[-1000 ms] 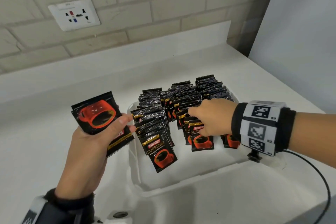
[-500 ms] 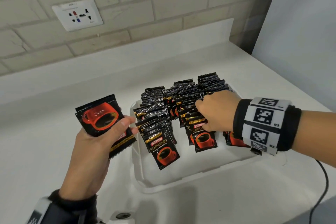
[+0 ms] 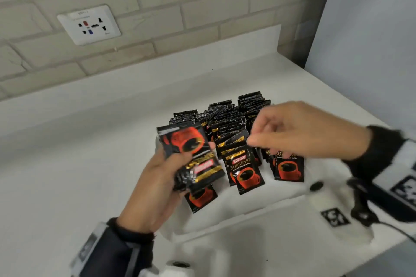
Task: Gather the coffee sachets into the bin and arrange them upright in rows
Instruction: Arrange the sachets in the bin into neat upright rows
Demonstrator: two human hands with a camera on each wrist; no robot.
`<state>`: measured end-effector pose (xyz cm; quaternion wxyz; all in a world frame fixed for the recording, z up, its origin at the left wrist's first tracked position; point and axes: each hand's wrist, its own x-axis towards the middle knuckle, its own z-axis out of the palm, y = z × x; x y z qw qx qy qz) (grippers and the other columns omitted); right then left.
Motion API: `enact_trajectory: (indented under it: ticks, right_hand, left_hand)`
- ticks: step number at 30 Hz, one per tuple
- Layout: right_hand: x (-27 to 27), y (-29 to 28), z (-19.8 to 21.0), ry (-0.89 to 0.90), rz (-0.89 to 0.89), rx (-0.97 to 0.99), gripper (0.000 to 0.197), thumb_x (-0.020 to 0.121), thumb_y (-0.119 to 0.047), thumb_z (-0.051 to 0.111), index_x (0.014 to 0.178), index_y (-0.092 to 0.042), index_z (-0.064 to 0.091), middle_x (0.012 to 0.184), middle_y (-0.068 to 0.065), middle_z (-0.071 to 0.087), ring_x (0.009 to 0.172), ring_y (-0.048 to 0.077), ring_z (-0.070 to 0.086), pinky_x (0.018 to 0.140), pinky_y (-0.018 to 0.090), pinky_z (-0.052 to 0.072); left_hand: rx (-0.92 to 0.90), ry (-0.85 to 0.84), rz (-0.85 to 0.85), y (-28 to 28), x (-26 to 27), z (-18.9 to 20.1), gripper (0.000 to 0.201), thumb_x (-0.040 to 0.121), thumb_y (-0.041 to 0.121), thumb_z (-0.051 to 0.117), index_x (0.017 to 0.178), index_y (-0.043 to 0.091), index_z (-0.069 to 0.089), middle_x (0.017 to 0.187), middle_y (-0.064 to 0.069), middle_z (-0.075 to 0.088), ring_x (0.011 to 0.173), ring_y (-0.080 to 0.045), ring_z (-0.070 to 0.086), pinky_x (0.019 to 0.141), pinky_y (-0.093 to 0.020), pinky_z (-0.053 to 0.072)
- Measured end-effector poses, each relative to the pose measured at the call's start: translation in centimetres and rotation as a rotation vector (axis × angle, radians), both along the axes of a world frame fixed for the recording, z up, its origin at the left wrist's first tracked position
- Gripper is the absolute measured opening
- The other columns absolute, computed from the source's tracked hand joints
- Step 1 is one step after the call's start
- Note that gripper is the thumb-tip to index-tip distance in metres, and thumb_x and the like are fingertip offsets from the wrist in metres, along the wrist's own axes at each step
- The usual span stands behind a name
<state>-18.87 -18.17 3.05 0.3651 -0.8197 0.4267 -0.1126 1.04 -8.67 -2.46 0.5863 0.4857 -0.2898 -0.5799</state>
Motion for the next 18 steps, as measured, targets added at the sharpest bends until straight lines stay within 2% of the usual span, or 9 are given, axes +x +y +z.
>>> enact_trajectory:
  ticks: [1,3,5,8,10,12,16,18]
  right_hand:
    - [0.4,0.6,-0.9,-0.025,0.021,0.035,0.032,0.069,-0.051,0.062,0.089,-0.026,0.063,0.079,-0.004,0.068,0.068,0.009,0.067,0.066,0.031,0.058]
    - [1.1,1.5,-2.6,-0.101,0.036,0.155,0.042,0.066,-0.055,0.065,0.098,-0.031,0.057,0.086,-0.005,0.067,0.069,0.008,0.067,0.067,0.03,0.057]
    - [1.8,2.1,-4.2,-0.227,0.026,0.286,0.037,0.07,-0.045,0.07,0.099,-0.032,0.053,0.087,-0.003,0.066,0.071,0.011,0.067,0.063,0.031,0.058]
    - [2.2,2.7,-5.7,-0.378,-0.02,0.398,0.024,0.078,-0.019,0.07,0.097,-0.022,0.055,0.081,0.002,0.066,0.062,0.013,0.066,0.055,0.031,0.057]
    - [2.2,2.6,-6.0,-0.461,-0.094,0.429,0.018,0.08,-0.011,0.068,0.092,-0.016,0.055,0.072,0.002,0.067,0.054,0.015,0.065,0.049,0.028,0.056]
    - [1.7,2.1,-6.1,-0.58,-0.21,0.421,0.015,0.081,-0.009,0.065,0.091,-0.015,0.055,0.069,0.001,0.067,0.051,0.015,0.063,0.045,0.026,0.054]
    - [-0.2,0.7,-5.5,-0.86,-0.407,0.469,0.016,0.09,-0.009,0.05,0.104,-0.017,0.052,0.082,0.007,0.062,0.054,0.013,0.06,0.045,0.022,0.052]
    - [-1.5,-0.1,-5.2,-0.865,-0.421,0.498,0.017,0.092,-0.006,0.046,0.104,-0.016,0.053,0.085,0.009,0.061,0.055,0.012,0.059,0.046,0.021,0.05]
  left_hand:
    - [0.0,-0.048,-0.013,-0.2,-0.6,-0.1,0.033,0.073,0.01,0.056,0.105,0.014,0.061,0.093,-0.01,0.074,0.078,-0.022,0.071,0.058,-0.03,0.057]
    - [-0.017,-0.128,-0.021,-0.6,-1.7,-0.4,0.033,0.07,0.011,0.061,0.102,0.016,0.063,0.096,-0.011,0.073,0.085,-0.025,0.07,0.069,-0.035,0.058]
    - [-0.035,-0.185,-0.017,-0.7,-2.6,-0.5,0.033,0.069,0.012,0.063,0.103,0.014,0.064,0.097,-0.011,0.072,0.09,-0.028,0.068,0.079,-0.041,0.055]
    - [-0.067,-0.208,-0.006,-0.8,-3.4,-0.7,0.029,0.07,0.013,0.062,0.098,0.013,0.064,0.089,-0.007,0.073,0.083,-0.023,0.069,0.075,-0.036,0.055]
    - [-0.079,-0.195,0.005,-0.7,-3.7,-0.8,0.029,0.07,0.012,0.062,0.099,0.011,0.064,0.09,-0.007,0.073,0.082,-0.022,0.069,0.071,-0.034,0.056]
    - [-0.049,-0.128,0.019,-0.7,-3.8,-0.8,0.026,0.072,0.009,0.061,0.097,0.008,0.065,0.087,-0.007,0.074,0.077,-0.019,0.07,0.063,-0.034,0.058]
    - [0.035,0.007,0.052,-0.5,-3.2,-0.7,0.015,0.085,0.005,0.054,0.095,0.009,0.064,0.088,-0.006,0.074,0.074,-0.017,0.071,0.059,-0.033,0.059]
    - [0.059,0.059,0.098,-0.4,-2.8,-0.7,0.013,0.091,0.008,0.05,0.093,0.012,0.062,0.089,-0.009,0.074,0.074,-0.02,0.072,0.059,-0.034,0.059]
